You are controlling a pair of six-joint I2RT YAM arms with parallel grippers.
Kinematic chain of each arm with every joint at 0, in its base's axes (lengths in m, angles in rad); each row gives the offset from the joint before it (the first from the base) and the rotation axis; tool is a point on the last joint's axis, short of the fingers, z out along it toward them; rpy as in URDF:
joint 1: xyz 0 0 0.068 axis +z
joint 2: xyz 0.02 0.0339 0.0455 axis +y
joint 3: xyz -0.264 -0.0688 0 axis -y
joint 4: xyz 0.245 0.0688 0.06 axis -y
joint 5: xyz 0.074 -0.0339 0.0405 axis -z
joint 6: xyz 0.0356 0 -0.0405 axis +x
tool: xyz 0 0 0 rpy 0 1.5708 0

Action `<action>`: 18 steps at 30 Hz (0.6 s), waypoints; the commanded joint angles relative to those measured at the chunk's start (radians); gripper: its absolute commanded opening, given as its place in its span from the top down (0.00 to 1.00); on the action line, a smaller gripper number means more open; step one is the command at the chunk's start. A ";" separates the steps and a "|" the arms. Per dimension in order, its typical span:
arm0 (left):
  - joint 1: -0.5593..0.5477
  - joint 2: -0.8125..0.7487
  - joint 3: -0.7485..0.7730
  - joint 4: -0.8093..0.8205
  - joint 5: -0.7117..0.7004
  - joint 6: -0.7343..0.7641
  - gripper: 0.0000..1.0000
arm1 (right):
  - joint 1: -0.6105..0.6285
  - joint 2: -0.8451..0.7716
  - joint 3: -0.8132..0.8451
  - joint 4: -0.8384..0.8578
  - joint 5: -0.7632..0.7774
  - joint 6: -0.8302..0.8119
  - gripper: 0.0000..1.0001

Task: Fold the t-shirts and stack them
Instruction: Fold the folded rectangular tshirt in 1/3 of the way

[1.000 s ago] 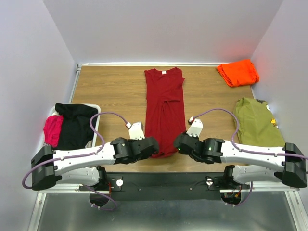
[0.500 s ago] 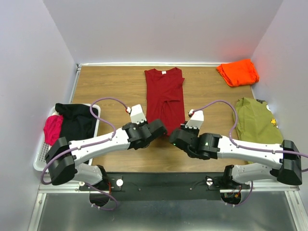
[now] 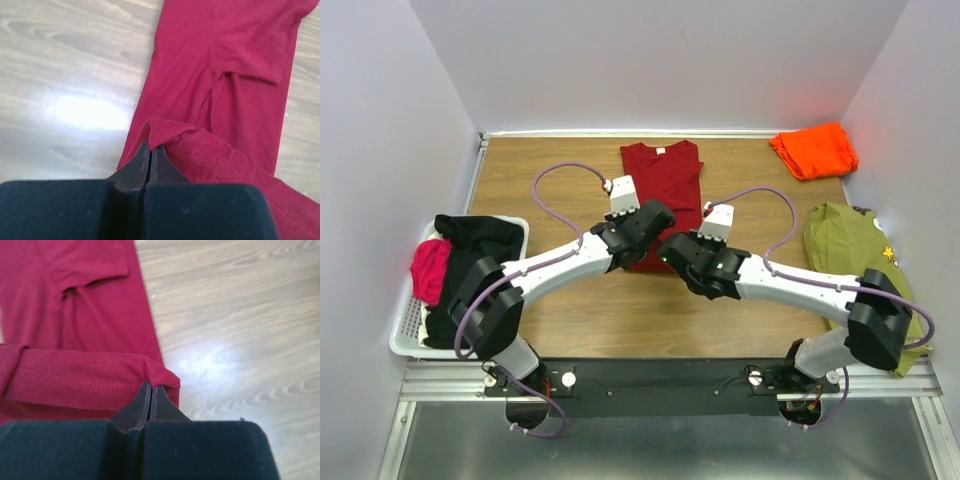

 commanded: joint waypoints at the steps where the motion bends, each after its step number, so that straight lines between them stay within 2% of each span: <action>1: 0.059 0.097 0.081 0.069 -0.011 0.120 1.00 | -0.099 0.071 0.036 0.192 -0.020 -0.200 0.99; 9: 0.150 0.204 0.164 0.129 0.061 0.195 1.00 | -0.263 0.138 0.063 0.381 -0.194 -0.389 0.99; 18: 0.234 0.329 0.240 0.167 0.141 0.252 1.00 | -0.349 0.280 0.125 0.480 -0.329 -0.465 0.99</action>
